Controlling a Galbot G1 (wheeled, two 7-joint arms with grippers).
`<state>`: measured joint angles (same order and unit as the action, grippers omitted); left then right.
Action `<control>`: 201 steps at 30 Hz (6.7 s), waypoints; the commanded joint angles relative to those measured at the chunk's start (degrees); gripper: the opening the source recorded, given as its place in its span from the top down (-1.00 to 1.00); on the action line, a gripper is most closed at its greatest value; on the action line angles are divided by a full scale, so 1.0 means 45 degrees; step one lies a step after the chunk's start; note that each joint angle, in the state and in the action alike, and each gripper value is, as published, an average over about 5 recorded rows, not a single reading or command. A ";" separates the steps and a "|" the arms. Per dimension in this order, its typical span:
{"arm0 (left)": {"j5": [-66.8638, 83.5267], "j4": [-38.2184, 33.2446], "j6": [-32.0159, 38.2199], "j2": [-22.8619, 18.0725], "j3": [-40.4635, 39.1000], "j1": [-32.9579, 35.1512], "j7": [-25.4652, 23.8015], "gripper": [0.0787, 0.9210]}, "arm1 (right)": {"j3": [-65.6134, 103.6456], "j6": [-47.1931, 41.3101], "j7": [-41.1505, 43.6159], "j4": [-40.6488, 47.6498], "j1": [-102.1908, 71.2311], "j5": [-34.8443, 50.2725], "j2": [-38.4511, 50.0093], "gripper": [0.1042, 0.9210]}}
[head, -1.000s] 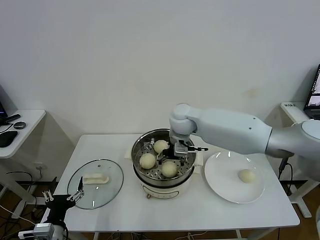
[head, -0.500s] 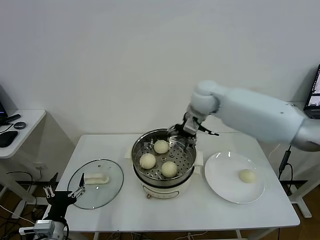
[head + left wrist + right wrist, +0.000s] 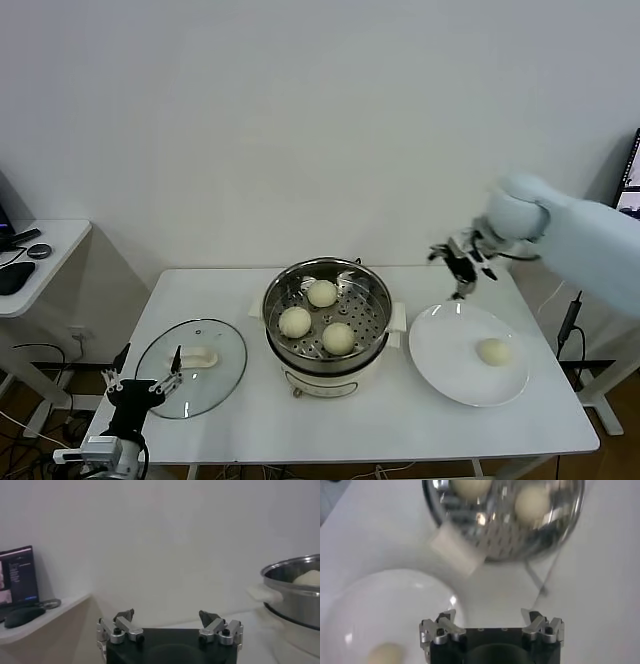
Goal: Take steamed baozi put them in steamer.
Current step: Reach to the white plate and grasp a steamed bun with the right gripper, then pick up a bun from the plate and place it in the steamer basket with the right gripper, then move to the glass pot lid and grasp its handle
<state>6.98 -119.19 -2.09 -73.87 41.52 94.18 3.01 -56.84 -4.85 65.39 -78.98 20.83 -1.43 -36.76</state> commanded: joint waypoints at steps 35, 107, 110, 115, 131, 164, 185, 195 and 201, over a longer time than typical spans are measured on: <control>-0.0299 0.0041 0.0056 -0.0288 0.0069 0.0424 -0.0001 -0.77 | 0.5832 0.0839 0.0194 0.4441 -0.7111 -0.4827 -0.0879 -0.58; 0.0137 -0.0348 0.0017 -0.0269 0.0494 0.0159 0.0013 -0.77 | -0.3301 -0.5905 -0.3476 -0.0053 0.0718 0.3545 -0.4860 0.11; 0.0138 -0.0345 0.0024 -0.0264 0.0498 0.0166 0.0016 -0.77 | -0.3149 -0.5825 -0.3538 0.0072 0.0541 0.3356 -0.4913 0.11; 0.0149 -0.0373 0.0037 -0.0238 0.0555 0.0223 0.0019 -0.77 | -0.2952 -0.5814 -0.3608 0.0115 0.0412 0.3372 -0.4916 0.05; 0.0341 -0.0321 0.0095 -0.0105 0.0621 0.0123 -0.0018 -0.77 | -0.0583 -0.6794 -0.5301 -0.3496 0.0747 0.6024 -0.1803 -0.75; -0.2540 0.0783 0.2389 -0.0685 -0.0573 -0.0136 0.0788 -0.77 | 2.3693 0.6872 -1.0838 -0.6199 -2.3316 0.1588 -0.9675 -0.76; -1.8558 0.5858 0.3010 0.1866 -0.0832 -0.2327 0.0818 -0.77 | 2.5147 0.5851 -1.2584 -0.6374 -2.5412 0.2662 -1.0211 -0.76; -1.8570 0.7619 0.3242 0.2287 -0.1054 -0.4013 0.1125 -0.77 | 2.5047 0.5923 -1.2508 -0.6553 -2.5730 0.2294 -1.0559 -0.76; -1.8627 0.8354 0.3398 0.2218 -0.1306 -0.4844 0.1301 -0.77 | 2.5044 0.5906 -1.2538 -0.6564 -2.5787 0.2095 -1.0737 -0.76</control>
<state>-70.53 -89.78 12.47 -65.05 36.58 79.74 8.45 54.47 21.41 9.43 -108.16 -93.86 9.01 -83.71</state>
